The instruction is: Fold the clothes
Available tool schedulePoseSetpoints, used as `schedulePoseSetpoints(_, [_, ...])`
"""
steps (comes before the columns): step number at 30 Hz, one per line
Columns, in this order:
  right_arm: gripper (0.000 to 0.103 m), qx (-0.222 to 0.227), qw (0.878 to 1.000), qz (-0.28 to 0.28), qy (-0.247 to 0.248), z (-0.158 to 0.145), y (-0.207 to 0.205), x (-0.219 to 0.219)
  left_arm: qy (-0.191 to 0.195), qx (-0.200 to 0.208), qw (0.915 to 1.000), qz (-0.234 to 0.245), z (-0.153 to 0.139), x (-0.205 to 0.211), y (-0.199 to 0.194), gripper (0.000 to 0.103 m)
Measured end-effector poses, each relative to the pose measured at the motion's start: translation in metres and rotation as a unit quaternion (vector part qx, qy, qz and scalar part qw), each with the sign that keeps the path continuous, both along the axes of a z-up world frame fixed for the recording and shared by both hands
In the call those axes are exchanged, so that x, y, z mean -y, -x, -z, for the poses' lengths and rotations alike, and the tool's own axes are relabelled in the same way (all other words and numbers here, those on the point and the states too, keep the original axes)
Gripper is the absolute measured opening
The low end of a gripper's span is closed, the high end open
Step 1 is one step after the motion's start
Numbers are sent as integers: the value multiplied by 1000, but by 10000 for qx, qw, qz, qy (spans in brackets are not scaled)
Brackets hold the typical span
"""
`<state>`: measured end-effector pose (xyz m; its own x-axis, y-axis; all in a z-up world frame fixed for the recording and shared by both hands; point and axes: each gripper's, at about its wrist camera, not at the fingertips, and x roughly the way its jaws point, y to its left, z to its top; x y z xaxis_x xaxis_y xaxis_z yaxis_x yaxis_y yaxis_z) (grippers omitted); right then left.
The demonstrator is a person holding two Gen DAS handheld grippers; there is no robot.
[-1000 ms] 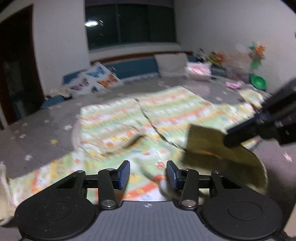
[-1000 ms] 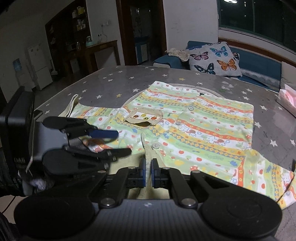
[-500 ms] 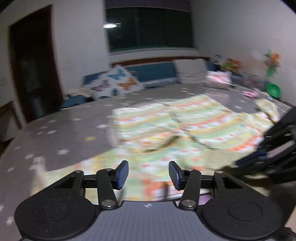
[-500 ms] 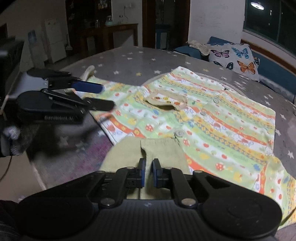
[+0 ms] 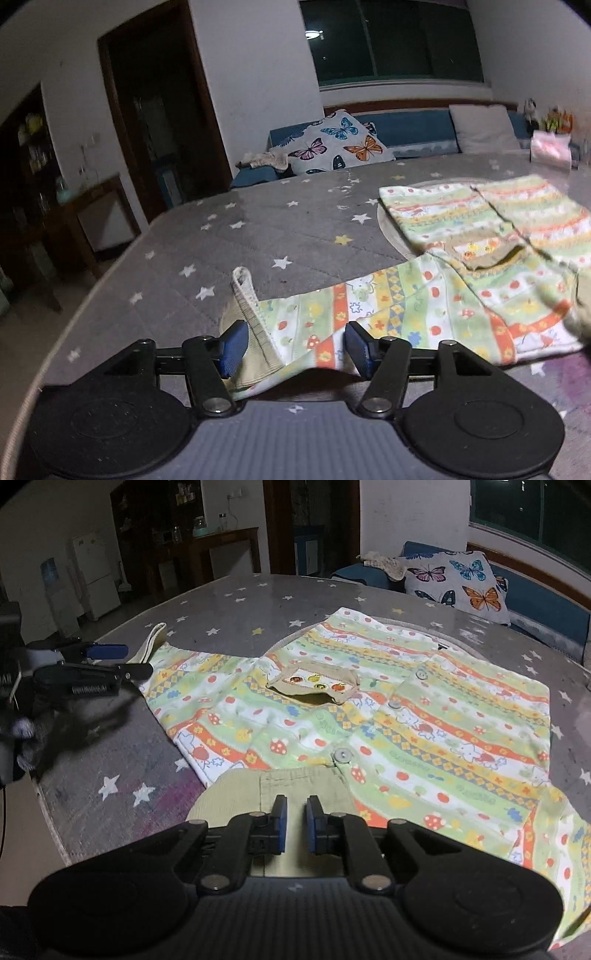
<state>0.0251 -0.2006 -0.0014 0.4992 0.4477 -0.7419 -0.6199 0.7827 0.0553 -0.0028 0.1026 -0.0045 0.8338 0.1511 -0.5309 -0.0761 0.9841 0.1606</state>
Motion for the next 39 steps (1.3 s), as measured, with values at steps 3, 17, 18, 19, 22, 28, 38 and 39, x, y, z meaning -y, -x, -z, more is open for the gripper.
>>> schedulePoseSetpoints(3, [12, -29, 10000, -6, -1, 2, -1, 0, 495, -111, 9985, -209, -4, -19, -3, 61])
schedulePoseSetpoints(17, [13, -23, 10000, -44, 44, 1, -2, -2, 648, -537, 9946, -600, 1, -56, -28, 35])
schedulePoseSetpoints(18, [13, -24, 10000, -45, 44, 2, -2, -2, 630, -533, 9945, -638, 1, -60, -29, 24])
schedulePoseSetpoints(19, [13, -25, 10000, -45, 44, 2, -2, -2, 610, -509, 9945, -685, -1, -65, -30, 22])
schedulePoseSetpoints(22, [13, -17, 10000, -43, 52, 2, -2, -2, 635, -330, 9948, -724, -9, -80, -34, 13])
schedulePoseSetpoints(28, [13, 11, 10000, -30, 80, 3, -2, -3, 493, -392, 9958, -664, -3, -86, -50, 12])
schedulePoseSetpoints(38, [26, 254, 9991, -261, 208, -13, -4, -28, 524, -145, 9968, -588, -25, -84, -42, 13])
schedulePoseSetpoints(39, [26, 283, 9989, -321, 193, -14, -5, -34, 521, -84, 9971, -541, -31, -82, -41, 13])
